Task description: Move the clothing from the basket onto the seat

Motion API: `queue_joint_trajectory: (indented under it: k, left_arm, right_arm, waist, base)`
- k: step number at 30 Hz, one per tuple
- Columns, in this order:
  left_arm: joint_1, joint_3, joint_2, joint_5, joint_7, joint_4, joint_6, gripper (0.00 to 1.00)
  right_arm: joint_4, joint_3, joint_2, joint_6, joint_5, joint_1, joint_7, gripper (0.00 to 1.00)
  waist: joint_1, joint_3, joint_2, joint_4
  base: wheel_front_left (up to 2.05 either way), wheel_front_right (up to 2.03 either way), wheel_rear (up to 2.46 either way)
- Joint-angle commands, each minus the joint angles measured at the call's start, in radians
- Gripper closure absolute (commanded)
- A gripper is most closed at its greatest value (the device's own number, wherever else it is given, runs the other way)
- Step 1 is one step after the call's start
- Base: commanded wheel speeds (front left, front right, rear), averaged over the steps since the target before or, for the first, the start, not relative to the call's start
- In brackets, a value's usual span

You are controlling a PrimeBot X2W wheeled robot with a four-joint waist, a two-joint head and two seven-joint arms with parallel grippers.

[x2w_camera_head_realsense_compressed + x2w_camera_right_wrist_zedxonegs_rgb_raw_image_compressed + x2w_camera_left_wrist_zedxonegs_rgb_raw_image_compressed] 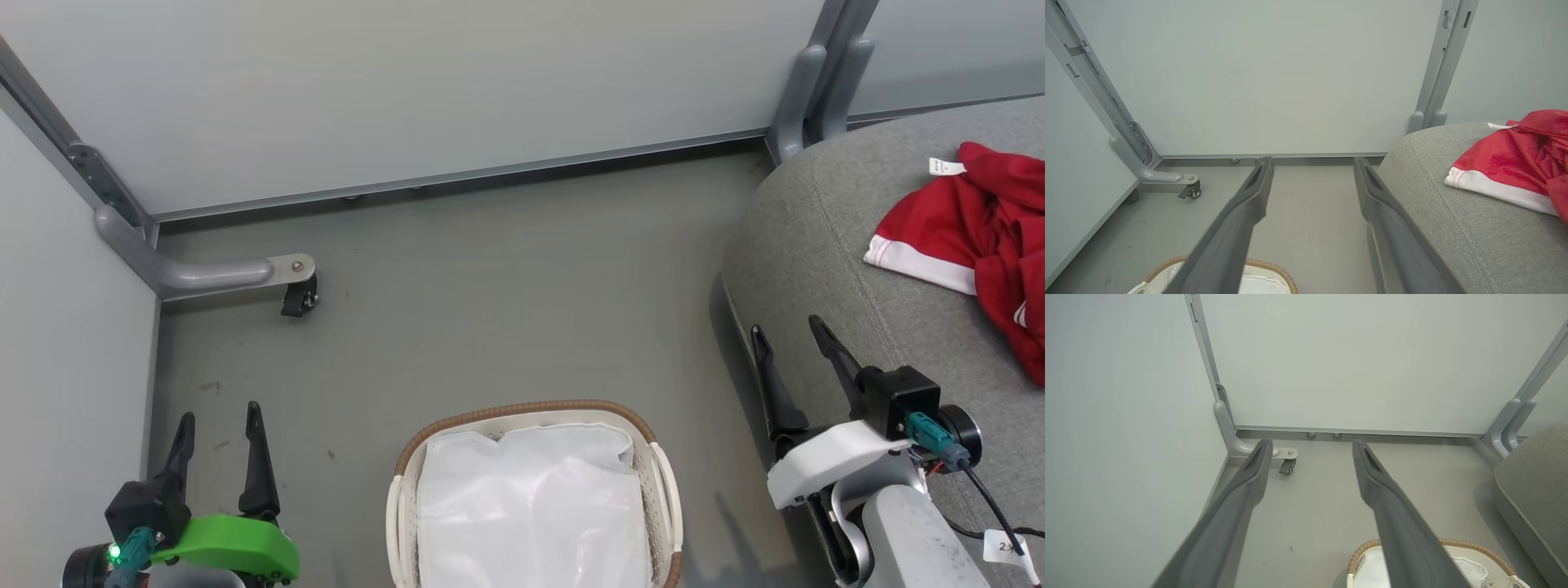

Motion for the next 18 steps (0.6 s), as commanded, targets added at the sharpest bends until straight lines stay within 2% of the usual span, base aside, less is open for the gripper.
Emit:
queue_joint_trajectory:
  k: [1,5,6,9,18]
  left_arm:
    - [0.018,0.005,0.000,-0.004,0.001,0.002,-0.005,0.00]
    - [0.035,0.010,-0.002,-0.034,0.001,0.012,-0.011,0.00]
    - [0.023,0.010,-0.002,-0.030,0.000,0.012,-0.007,1.00]
    - [0.024,0.012,-0.008,-0.040,0.006,0.037,-0.007,1.00]
    - [0.012,0.020,-0.007,-0.213,0.057,0.024,-0.008,1.00]
  right_arm:
    - [0.005,0.000,-0.004,-0.001,0.004,0.020,0.000,0.00]
    - [0.010,-0.002,-0.004,-0.001,0.009,0.039,0.000,0.00]
    - [0.008,0.000,0.000,0.000,0.005,0.029,0.000,1.00]
    - [0.031,-0.001,0.005,0.000,0.016,0.039,0.004,1.00]
    - [0.015,-0.022,0.004,0.000,0.198,0.047,0.053,1.00]
  waist:
    - [0.0000,-0.007,0.0000,0.000]
    - [0.0000,-0.019,0.0000,-0.003]
    - [0.0000,-0.017,0.0000,-0.002]
    - [0.0000,-0.019,0.0000,-0.002]
    - [0.0000,-0.026,0.0000,-0.002]
  base:
    - [0.00,0.00,0.00]
    - [0.00,0.00,0.00]
    - [0.00,0.00,0.00]
    - [0.00,0.00,0.00]
    - [0.00,0.00,0.00]
